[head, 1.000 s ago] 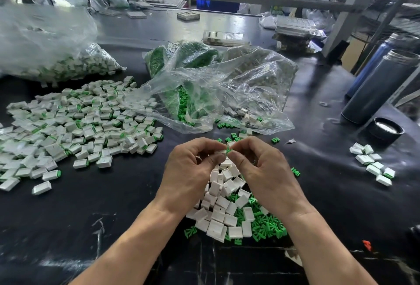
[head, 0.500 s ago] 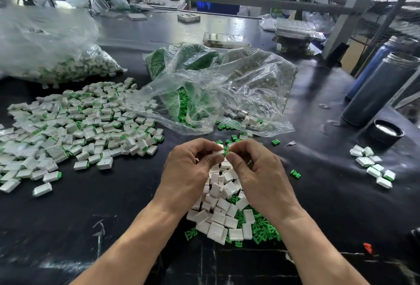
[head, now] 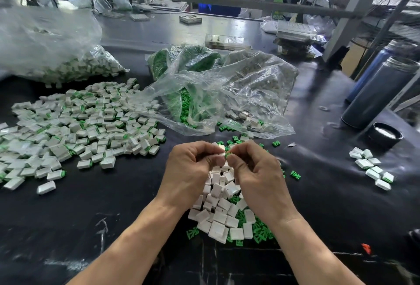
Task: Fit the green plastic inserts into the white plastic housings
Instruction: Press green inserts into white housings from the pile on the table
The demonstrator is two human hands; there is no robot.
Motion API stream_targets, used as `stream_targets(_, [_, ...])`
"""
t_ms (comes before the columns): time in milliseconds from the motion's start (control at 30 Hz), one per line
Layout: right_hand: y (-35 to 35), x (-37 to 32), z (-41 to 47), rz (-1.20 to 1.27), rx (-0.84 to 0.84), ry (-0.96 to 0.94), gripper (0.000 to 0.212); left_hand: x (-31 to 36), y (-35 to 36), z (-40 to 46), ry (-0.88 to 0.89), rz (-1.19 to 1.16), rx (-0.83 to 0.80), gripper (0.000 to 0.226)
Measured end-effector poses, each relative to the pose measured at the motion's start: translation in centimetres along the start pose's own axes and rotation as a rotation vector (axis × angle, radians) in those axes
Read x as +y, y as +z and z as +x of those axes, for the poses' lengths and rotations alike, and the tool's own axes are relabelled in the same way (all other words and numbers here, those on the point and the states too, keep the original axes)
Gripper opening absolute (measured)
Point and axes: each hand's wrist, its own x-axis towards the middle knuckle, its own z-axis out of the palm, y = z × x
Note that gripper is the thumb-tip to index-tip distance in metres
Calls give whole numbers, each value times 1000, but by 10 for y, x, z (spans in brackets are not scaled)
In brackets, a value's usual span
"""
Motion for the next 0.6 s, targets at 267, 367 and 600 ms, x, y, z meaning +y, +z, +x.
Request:
stream_targets(267, [5, -2, -3, 38, 69, -1, 18, 2, 3, -2, 12, -44, 30, 20])
stream_targets(367, [7, -2, -4, 52, 80, 18, 16, 1, 3, -2, 3, -53, 29, 20])
stream_targets(600, [4, -1, -1, 120, 71, 54, 16, 6, 5, -5, 10, -105, 22, 14])
